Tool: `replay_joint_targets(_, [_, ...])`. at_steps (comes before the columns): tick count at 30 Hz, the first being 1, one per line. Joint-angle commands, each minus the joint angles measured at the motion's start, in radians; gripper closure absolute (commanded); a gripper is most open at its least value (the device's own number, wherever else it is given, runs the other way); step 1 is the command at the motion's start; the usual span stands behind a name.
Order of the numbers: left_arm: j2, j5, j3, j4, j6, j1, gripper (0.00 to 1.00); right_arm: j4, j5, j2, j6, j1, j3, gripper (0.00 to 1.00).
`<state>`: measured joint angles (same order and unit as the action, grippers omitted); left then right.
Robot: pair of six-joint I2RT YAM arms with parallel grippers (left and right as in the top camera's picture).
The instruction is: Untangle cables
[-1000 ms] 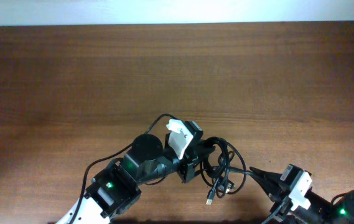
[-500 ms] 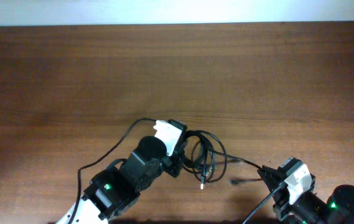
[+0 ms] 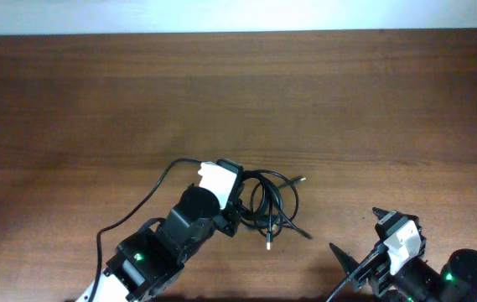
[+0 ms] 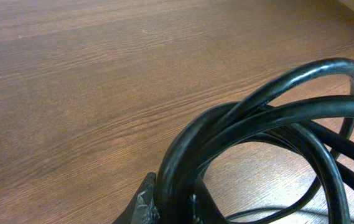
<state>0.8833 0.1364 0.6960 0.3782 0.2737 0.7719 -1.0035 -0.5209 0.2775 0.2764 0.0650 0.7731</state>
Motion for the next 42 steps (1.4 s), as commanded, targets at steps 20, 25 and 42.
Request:
replay_joint_targets(20, [-0.012,-0.362,0.023,-0.173,-0.259,-0.001,1.00,0.067,-0.127,-0.009,-0.473,-0.006,0.011,0.01])
replay_joint_targets(25, [-0.012,-0.396,0.023,-0.191,-0.329,0.001,1.00,0.101,-0.155,-0.009,-0.529,-0.006,0.011,0.01])
replay_joint_targets(42, [0.055,0.137,0.029,-0.180,-0.336,0.215,1.00,0.148,-0.187,0.118,-0.614,-0.006,0.011,0.02])
